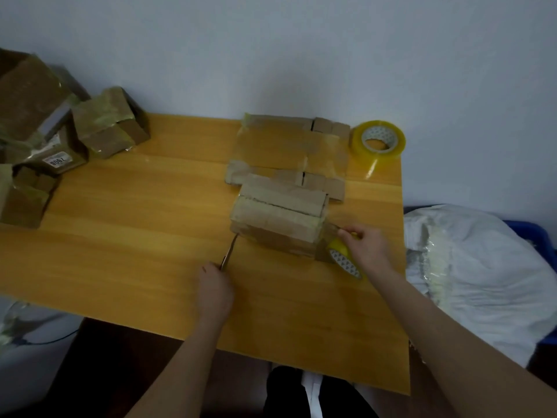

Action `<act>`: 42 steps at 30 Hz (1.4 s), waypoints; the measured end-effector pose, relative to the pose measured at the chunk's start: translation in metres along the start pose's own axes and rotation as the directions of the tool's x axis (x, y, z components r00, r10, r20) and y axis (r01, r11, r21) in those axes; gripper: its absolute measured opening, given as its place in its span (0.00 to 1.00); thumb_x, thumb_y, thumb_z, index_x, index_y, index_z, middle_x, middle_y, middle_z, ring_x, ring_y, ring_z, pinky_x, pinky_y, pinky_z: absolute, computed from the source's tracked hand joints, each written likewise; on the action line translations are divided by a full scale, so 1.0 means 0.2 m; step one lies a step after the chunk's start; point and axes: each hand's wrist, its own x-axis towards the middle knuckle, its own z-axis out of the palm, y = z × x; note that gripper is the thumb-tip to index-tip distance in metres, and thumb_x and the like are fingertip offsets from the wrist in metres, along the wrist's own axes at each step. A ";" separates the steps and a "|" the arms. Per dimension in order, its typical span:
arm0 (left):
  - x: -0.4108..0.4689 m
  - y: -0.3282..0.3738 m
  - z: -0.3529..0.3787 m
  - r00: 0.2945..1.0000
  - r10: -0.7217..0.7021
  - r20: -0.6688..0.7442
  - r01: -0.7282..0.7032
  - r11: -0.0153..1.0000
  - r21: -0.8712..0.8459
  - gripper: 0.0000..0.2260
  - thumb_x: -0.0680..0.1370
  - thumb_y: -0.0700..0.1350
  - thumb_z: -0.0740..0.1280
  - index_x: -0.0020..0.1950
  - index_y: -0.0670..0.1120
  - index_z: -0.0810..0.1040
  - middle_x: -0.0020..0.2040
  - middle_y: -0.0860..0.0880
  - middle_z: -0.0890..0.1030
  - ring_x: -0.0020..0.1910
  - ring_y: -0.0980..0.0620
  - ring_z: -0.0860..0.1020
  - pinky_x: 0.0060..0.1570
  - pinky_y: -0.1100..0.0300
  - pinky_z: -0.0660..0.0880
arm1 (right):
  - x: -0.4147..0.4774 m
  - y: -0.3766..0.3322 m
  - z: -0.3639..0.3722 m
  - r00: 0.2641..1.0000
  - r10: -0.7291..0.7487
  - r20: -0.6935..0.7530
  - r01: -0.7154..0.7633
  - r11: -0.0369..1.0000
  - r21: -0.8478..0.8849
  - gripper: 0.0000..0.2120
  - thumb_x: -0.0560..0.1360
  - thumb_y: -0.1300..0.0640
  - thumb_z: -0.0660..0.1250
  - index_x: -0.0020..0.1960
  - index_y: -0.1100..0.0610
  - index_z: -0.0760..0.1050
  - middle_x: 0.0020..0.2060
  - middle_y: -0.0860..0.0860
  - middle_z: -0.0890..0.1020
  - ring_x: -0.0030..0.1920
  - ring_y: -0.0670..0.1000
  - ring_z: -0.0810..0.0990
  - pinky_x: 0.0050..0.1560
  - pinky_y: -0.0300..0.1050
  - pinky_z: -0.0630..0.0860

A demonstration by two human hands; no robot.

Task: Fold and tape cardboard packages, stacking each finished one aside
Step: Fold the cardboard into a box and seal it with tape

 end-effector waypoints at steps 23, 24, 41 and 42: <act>-0.62 0.80 -0.16 0.874 0.466 0.138 -0.478 0.774 0.416 0.27 0.79 0.35 0.58 0.77 0.51 0.57 0.49 0.45 0.79 0.43 0.46 0.78 0.34 0.57 0.71 | -0.12 -0.07 -0.22 0.991 -0.134 -0.001 0.128 0.953 -0.275 0.11 0.80 0.44 0.60 0.53 0.45 0.80 0.43 0.47 0.81 0.38 0.49 0.75 0.29 0.38 0.67; -0.62 0.81 -0.16 0.876 0.461 0.144 -0.475 0.771 0.424 0.27 0.79 0.34 0.57 0.76 0.51 0.58 0.49 0.44 0.79 0.44 0.45 0.79 0.34 0.57 0.70 | -0.12 -0.07 -0.22 0.992 -0.129 -0.008 0.121 0.951 -0.286 0.11 0.79 0.44 0.60 0.53 0.45 0.80 0.44 0.47 0.81 0.39 0.49 0.75 0.29 0.38 0.67; -0.60 0.89 -0.15 0.829 0.516 0.214 -0.527 0.595 0.607 0.24 0.78 0.32 0.59 0.73 0.48 0.64 0.47 0.44 0.80 0.45 0.45 0.81 0.36 0.57 0.74 | -0.13 -0.03 -0.20 1.000 -0.012 0.027 0.016 0.987 -0.162 0.11 0.78 0.45 0.61 0.49 0.46 0.81 0.37 0.46 0.81 0.37 0.50 0.79 0.35 0.43 0.76; -0.59 0.88 -0.14 0.826 0.512 0.237 -0.532 0.568 0.628 0.23 0.78 0.32 0.59 0.72 0.47 0.65 0.48 0.44 0.80 0.46 0.45 0.81 0.35 0.57 0.73 | -0.13 -0.03 -0.20 1.000 0.004 0.026 0.000 0.988 -0.152 0.11 0.78 0.46 0.61 0.49 0.46 0.81 0.37 0.46 0.80 0.37 0.50 0.79 0.34 0.42 0.76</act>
